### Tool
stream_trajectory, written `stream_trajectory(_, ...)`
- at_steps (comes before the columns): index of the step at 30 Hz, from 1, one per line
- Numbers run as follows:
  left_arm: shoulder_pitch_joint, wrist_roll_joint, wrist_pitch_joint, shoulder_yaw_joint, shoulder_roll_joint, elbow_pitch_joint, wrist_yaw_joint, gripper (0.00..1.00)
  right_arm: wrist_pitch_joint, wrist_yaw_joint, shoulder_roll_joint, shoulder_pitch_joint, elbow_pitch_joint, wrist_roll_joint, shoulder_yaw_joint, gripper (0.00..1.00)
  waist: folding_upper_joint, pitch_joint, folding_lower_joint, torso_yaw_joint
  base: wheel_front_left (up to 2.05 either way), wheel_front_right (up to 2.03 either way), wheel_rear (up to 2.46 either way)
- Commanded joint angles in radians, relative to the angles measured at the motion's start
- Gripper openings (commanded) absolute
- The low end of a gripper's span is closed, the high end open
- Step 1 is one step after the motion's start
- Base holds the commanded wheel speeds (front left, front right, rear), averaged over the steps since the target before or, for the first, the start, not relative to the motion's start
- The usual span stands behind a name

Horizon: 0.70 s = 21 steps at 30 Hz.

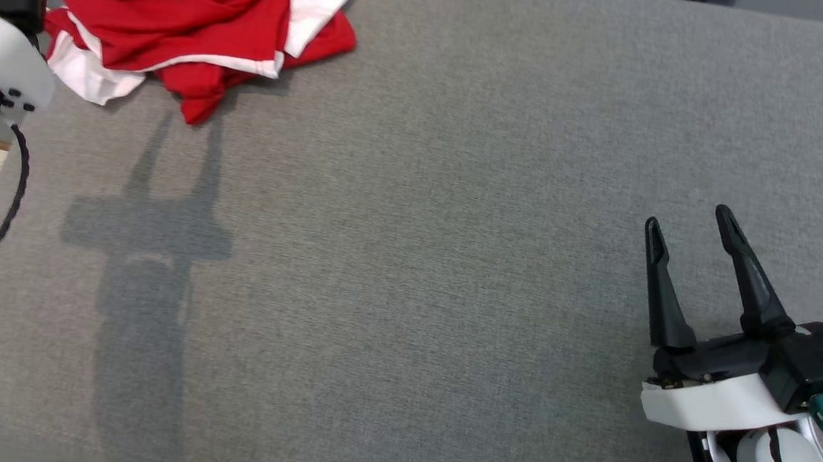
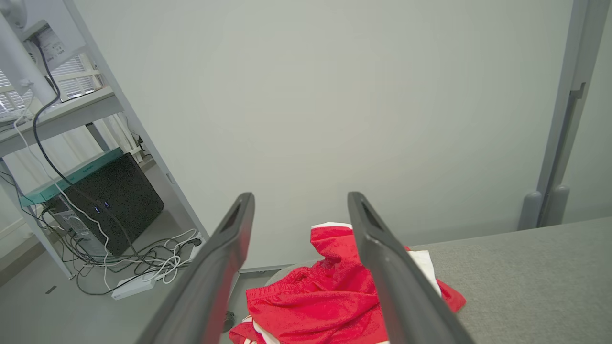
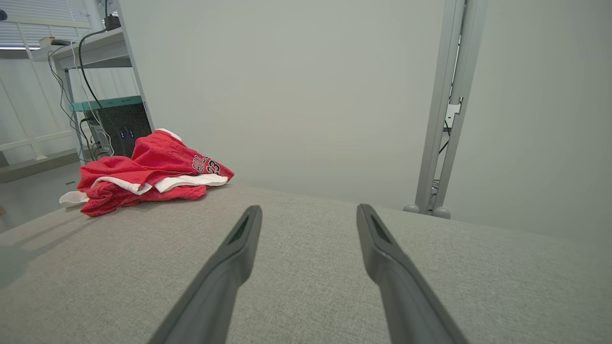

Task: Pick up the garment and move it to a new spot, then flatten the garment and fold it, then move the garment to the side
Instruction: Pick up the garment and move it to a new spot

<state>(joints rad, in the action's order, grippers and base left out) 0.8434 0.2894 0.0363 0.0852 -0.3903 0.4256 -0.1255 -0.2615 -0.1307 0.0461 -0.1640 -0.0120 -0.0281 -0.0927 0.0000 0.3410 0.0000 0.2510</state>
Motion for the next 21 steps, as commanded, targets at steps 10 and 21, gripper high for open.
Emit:
stream_trajectory(10, 0.236, 0.134, 0.194, 0.162, -0.131, 0.198, -0.004, 1.00, -0.005, 0.000, 0.007, -0.050, -0.112, 0.037, 0.044, 1.00, 0.0000, 0.216, 0.0000, -0.191, 0.00, 0.00, 0.00)
stream_trajectory(21, 0.322, 0.176, 0.211, 0.191, -0.172, 0.363, 0.003, 1.00, -0.005, 0.000, 0.006, -0.063, -0.194, 0.061, 0.039, 1.00, 0.0000, 0.280, 0.0000, -0.241, 0.00, 0.00, 0.00)
